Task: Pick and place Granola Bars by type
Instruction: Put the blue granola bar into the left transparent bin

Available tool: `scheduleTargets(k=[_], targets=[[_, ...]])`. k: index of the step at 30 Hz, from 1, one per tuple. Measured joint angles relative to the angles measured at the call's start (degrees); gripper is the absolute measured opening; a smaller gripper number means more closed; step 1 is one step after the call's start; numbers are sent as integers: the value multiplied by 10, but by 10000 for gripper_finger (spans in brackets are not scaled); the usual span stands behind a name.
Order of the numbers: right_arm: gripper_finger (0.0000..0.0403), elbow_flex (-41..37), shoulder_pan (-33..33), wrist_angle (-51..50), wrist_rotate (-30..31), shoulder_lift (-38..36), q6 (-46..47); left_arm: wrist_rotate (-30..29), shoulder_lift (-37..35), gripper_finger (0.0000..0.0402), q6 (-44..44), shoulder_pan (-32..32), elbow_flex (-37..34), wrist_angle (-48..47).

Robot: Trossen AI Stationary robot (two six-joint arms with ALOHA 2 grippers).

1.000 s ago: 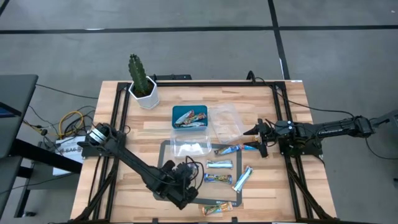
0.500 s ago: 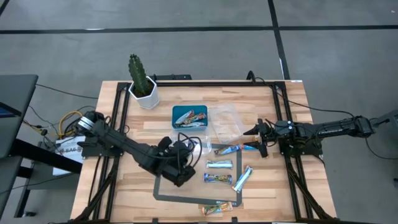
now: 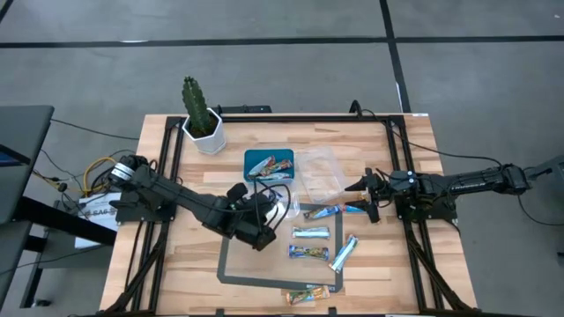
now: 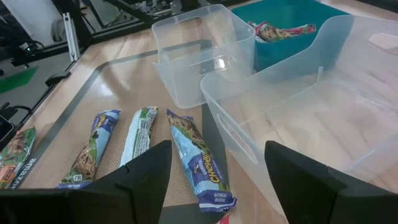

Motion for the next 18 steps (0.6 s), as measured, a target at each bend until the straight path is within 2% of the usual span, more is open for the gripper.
scheduleTargets(k=[6,12,18], targets=[[249,0,0,0,0,0,0,34,0,32,99,42,0,-8],[249,0,0,0,0,0,0,78,1,32,235,97,-1,-41],[249,0,0,0,0,0,0,108,2,32,356,151,-39,-34]])
